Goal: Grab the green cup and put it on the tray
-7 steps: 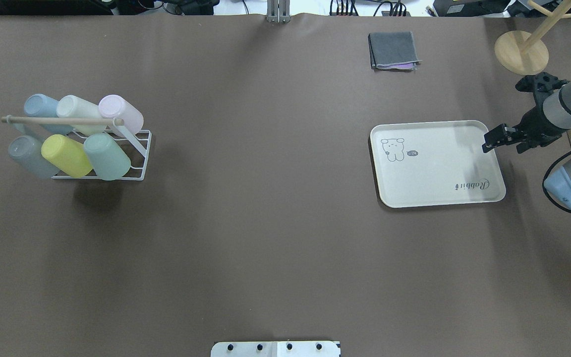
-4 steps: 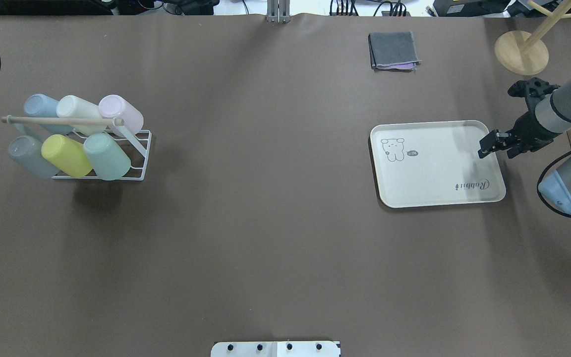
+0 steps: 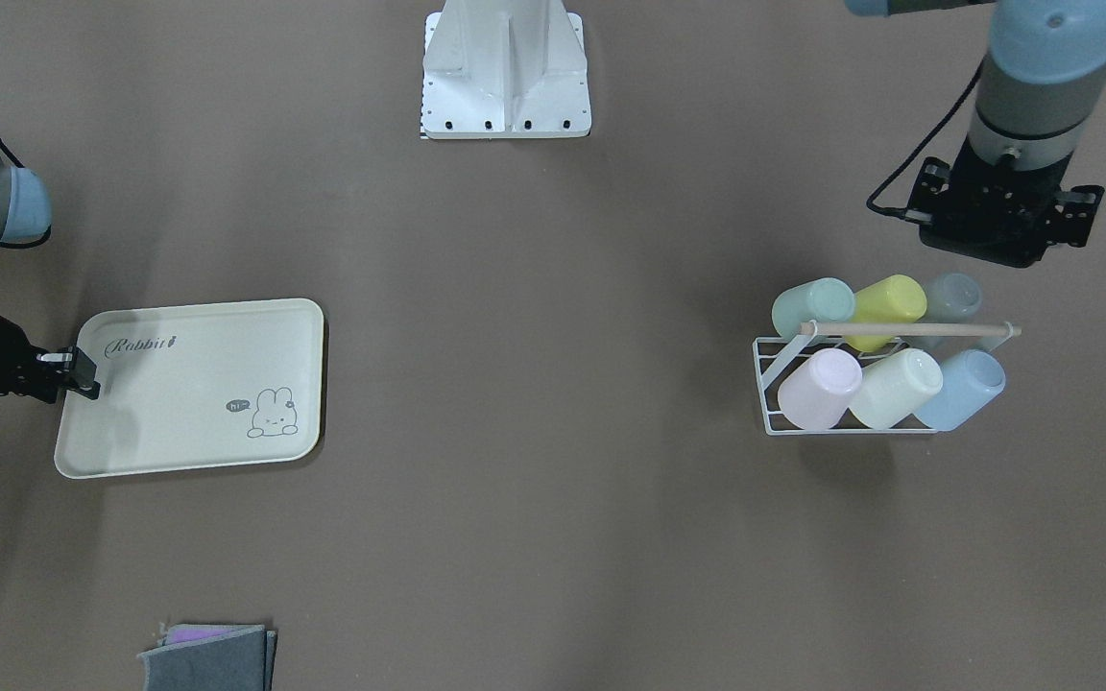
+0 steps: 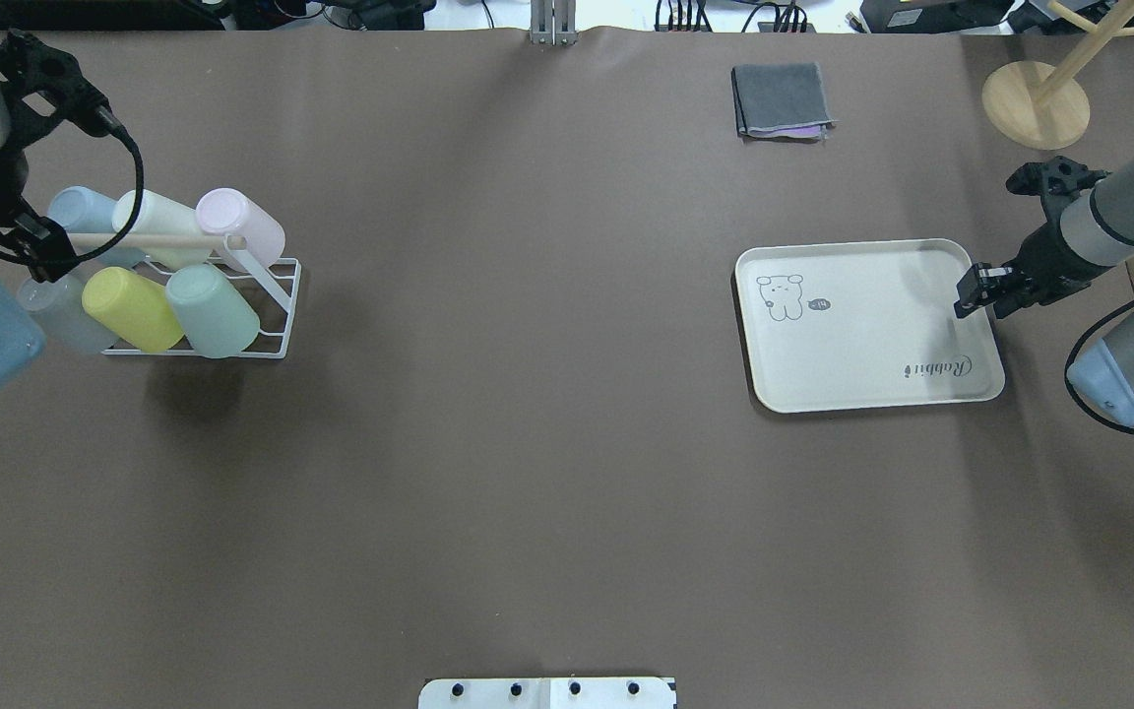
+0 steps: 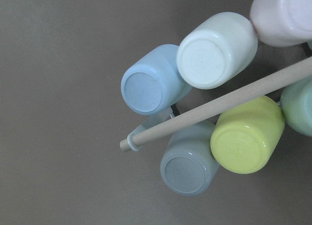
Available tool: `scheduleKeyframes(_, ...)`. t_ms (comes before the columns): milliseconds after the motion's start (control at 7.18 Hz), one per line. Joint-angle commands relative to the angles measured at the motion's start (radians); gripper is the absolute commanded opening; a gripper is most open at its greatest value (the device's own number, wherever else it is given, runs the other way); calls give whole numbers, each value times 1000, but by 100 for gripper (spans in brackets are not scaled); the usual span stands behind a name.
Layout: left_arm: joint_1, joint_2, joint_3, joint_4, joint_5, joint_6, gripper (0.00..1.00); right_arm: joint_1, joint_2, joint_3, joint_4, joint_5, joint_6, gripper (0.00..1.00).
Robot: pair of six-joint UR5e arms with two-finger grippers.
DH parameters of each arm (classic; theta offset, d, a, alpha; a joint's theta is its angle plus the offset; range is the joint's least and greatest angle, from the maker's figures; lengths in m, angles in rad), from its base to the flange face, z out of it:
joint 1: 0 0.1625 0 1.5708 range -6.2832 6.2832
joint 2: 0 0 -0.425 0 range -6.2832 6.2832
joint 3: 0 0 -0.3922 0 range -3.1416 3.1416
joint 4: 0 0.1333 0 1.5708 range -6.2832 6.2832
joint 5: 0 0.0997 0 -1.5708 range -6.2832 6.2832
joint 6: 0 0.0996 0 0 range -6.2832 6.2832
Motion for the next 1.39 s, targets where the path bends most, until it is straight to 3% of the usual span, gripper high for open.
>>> scheduleKeyframes(0,155,-77,8,85,179,177,98,-1,-5,0,0,0,-1,58)
scheduleKeyframes(418,226,-92,-6,101,361,325,98,-1,-5,-1,0,1,-4,56)
scheduleKeyframes(557,281,-95,12,117,404,358,98,-1,-5,0,0,2,-4,48)
scheduleKeyframes(975,387,-98,49,130,534,383,98,-3,-5,-1,0,0,-4,46)
scheduleKeyframes(1254,400,-99,81,153,620,586,98,-3,-8,-3,-2,0,-7,45)
